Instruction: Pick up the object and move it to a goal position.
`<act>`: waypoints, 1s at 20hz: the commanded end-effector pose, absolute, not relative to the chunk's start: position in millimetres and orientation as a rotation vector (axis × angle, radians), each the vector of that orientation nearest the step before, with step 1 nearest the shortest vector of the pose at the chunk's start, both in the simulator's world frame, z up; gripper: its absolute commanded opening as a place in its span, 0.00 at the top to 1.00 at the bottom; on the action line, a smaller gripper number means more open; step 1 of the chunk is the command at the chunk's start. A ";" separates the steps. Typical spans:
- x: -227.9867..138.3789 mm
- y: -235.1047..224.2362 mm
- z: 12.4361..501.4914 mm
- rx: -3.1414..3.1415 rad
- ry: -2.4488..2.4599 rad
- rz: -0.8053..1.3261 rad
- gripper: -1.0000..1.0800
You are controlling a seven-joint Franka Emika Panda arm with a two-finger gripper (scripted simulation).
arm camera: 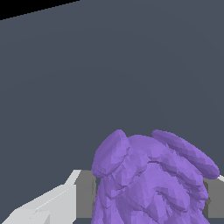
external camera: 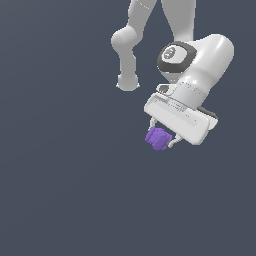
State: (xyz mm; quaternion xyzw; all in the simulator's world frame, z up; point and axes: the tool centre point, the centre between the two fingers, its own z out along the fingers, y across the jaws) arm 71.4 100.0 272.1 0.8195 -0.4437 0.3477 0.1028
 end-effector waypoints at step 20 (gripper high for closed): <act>106.6 204.4 373.9 1.936 -1.519 1.400 1.00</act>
